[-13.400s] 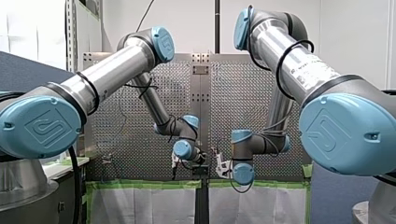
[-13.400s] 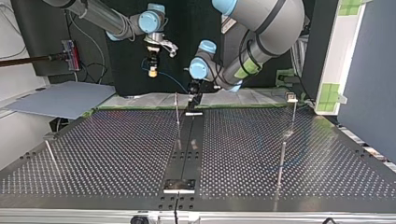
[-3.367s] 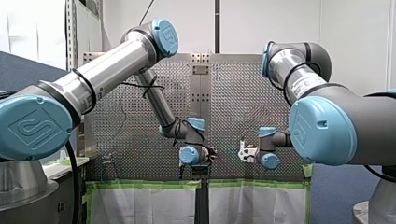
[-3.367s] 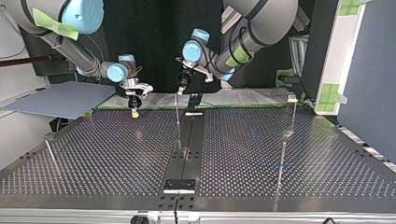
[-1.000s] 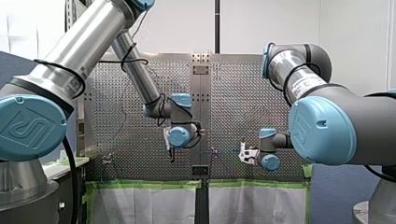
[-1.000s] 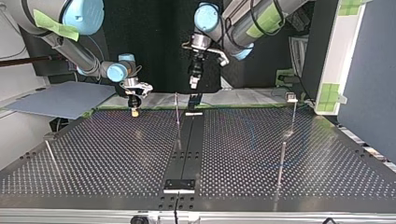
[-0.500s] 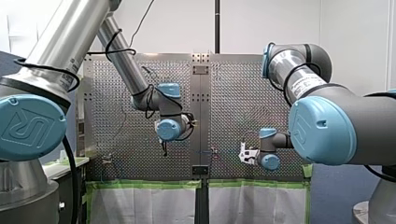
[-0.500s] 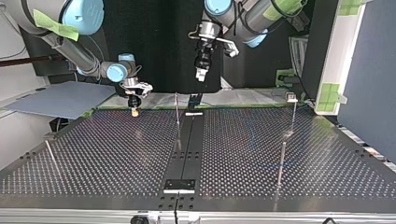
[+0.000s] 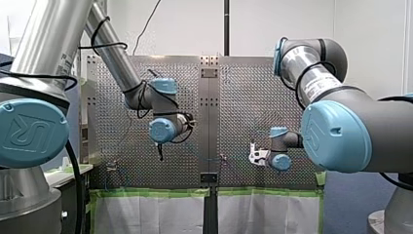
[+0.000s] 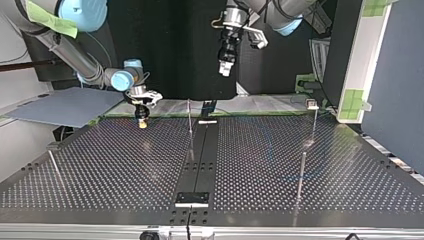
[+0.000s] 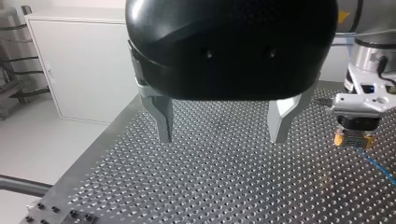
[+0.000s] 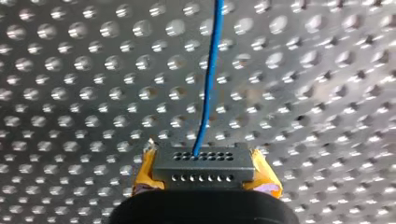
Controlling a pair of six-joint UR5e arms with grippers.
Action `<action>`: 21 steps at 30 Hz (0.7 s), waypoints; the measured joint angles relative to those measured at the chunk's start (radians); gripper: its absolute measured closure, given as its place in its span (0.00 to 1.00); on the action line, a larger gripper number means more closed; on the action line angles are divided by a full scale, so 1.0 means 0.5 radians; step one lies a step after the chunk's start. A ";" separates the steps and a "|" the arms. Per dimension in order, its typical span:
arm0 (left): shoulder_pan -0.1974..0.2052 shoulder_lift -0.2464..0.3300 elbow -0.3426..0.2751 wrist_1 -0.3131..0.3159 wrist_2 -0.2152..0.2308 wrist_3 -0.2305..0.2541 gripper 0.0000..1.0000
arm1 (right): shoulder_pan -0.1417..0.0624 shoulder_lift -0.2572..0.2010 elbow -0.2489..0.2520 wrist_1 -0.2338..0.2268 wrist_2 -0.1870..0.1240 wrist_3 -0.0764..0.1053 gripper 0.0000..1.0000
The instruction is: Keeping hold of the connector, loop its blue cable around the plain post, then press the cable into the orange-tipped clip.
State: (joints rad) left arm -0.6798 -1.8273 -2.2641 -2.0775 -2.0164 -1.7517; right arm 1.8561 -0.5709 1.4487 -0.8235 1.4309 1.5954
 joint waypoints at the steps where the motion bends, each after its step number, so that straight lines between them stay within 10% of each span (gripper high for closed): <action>1: 0.000 0.016 -0.017 0.001 -0.002 0.000 0.00 | 0.001 -0.017 0.007 0.009 0.007 -0.004 1.00; 10: 0.004 0.145 -0.188 0.097 0.000 0.003 0.00 | 0.005 -0.198 0.105 0.096 0.137 0.014 1.00; 21: -0.009 -0.053 -0.423 0.329 0.020 0.002 0.00 | 0.006 -0.415 0.111 0.239 0.169 0.087 1.00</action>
State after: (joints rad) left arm -0.6843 -1.8540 -2.4754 -1.9131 -2.0062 -1.7507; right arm 1.8591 -0.7785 1.5042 -0.7041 1.5152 1.6387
